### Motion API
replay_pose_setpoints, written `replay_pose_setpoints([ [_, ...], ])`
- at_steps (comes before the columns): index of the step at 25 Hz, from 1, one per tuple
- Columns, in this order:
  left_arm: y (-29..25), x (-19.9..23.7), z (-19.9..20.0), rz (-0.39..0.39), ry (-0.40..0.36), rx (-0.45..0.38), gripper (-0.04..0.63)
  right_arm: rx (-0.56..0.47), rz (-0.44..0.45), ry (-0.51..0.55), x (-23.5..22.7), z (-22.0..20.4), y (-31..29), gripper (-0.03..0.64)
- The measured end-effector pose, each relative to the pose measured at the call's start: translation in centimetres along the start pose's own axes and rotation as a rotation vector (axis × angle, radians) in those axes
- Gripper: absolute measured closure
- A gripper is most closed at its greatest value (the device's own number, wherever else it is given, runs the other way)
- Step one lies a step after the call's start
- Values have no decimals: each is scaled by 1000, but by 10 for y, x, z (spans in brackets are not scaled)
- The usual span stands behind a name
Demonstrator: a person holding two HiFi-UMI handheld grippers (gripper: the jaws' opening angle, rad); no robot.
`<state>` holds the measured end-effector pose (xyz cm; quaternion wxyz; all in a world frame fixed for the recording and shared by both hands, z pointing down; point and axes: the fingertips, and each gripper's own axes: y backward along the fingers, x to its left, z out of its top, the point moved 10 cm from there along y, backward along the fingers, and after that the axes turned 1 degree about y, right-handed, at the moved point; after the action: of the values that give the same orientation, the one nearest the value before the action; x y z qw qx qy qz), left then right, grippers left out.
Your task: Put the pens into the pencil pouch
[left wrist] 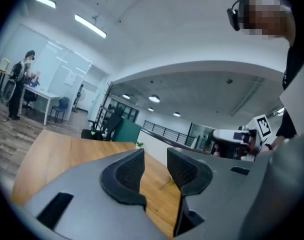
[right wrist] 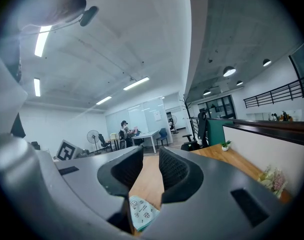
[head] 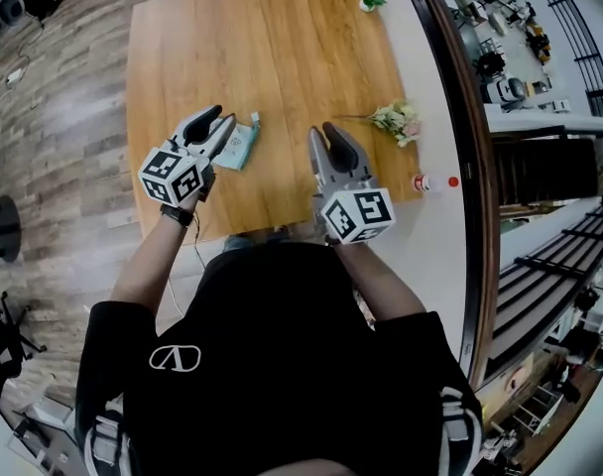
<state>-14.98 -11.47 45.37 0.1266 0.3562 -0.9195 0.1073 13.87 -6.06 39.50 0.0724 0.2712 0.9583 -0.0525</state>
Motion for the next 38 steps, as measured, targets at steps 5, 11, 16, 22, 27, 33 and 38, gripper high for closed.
replay_pose_setpoints([
  [5,38,-29,33,10,-39,-135,511,3,13,4,5,1,-8,518],
  [11,72,-58,59,41,-89,-239,580,4,41,-1,9,6,-13,518],
  [16,84,-68,57,36,-126,-284,591,18,79,17,15,3,-16,546],
  [22,89,-69,56,63,-130,-277,591,12,90,56,18,3,-17,562],
  [27,89,-70,58,77,-130,-280,592,18,95,71,19,3,-18,603],
  [33,90,-69,58,73,-124,-273,592,27,75,100,22,4,-18,617],
  [38,89,-69,56,79,-130,-265,592,24,76,109,22,5,-19,617],
])
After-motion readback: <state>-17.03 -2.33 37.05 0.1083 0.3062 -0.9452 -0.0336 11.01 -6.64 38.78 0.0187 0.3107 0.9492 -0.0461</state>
